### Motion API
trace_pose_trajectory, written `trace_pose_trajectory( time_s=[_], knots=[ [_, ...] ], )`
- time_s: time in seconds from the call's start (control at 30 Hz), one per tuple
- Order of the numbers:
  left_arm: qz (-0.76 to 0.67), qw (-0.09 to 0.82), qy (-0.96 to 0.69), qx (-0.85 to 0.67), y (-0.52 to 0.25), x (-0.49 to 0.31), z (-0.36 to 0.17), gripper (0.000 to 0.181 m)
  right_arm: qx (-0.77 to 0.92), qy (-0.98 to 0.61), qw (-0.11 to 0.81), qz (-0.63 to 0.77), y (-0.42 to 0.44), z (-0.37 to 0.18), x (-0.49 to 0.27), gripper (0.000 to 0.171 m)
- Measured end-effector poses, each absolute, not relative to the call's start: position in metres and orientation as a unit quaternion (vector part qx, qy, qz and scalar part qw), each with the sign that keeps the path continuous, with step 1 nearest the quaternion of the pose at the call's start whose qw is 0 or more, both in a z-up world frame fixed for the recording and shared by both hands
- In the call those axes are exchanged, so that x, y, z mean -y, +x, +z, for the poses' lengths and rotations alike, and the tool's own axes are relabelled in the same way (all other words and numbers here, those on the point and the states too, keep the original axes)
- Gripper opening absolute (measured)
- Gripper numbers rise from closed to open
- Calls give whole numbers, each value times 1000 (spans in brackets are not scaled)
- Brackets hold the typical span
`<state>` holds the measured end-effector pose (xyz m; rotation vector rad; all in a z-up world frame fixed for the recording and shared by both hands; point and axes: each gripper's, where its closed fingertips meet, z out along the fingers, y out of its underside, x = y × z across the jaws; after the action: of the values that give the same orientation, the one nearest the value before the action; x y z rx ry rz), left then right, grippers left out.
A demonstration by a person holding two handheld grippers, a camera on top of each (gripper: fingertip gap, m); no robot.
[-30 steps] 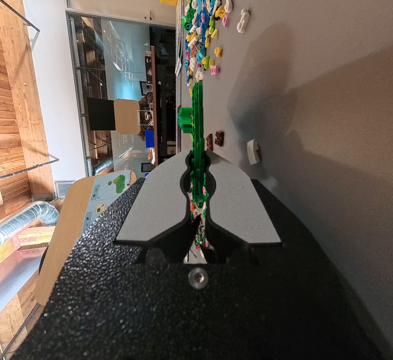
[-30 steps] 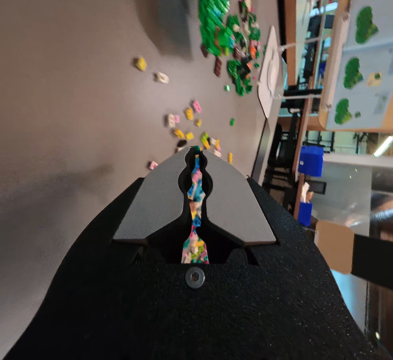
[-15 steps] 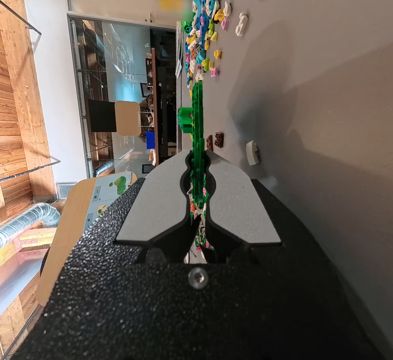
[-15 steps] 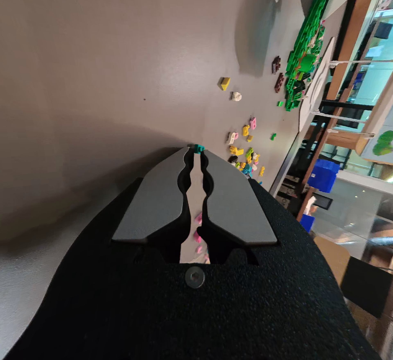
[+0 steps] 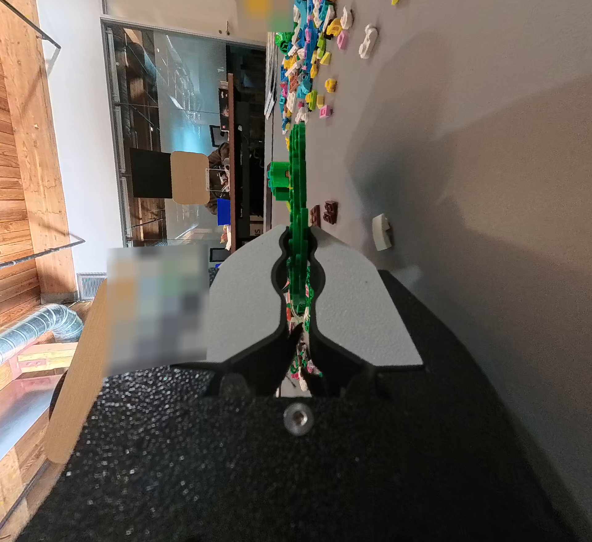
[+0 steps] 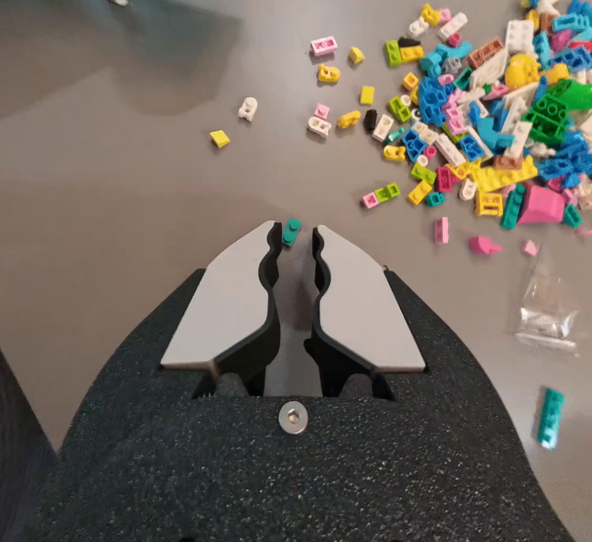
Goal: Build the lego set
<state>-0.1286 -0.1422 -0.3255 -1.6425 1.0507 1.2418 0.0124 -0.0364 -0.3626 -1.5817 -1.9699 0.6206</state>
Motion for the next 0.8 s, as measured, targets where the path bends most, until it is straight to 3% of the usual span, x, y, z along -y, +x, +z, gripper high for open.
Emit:
trace_pose_trajectory(
  time_s=[0.33,0.57,0.8],
  knots=[
    [492,409,-646,-416,-127,143,-323,8,695,-637,259,213,11,-364,42,6],
    [510,387,-631,-437,-123,142,-326,8,711,-553,321,293,-72,-306,85,7],
    [511,385,-630,-441,-122,142,-327,8,724,-552,293,291,-116,-312,108,7]
  ],
)
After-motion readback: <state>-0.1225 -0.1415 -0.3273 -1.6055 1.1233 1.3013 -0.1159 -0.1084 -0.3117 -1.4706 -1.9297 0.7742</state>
